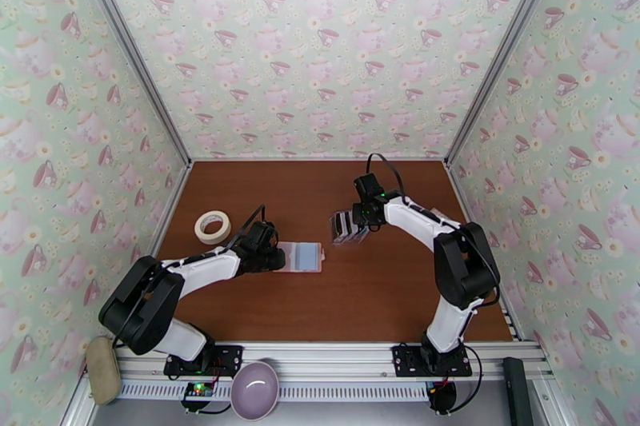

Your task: Put the credit cards into the card holder

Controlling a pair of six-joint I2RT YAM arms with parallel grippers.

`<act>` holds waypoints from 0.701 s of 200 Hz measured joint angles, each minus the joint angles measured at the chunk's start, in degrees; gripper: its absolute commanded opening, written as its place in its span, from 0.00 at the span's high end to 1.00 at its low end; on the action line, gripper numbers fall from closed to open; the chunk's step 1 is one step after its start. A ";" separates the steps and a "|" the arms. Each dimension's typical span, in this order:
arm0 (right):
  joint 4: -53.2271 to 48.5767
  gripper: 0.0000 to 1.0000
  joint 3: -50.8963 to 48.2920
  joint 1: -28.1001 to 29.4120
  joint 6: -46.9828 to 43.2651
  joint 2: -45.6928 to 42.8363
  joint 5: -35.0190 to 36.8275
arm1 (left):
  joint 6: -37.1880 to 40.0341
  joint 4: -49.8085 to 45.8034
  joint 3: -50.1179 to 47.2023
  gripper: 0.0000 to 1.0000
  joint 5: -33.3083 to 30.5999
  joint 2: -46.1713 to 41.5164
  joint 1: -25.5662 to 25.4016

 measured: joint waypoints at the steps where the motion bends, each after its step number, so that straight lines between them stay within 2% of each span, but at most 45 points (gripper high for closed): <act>1: 0.02 0.58 0.00 -0.04 0.00 0.00 0.02 | 0.00 0.00 0.00 0.66 0.00 0.02 0.00; 140: 0.02 0.61 -0.04 -0.39 -1.07 0.11 0.70 | 0.00 0.00 0.00 0.66 0.00 0.02 0.00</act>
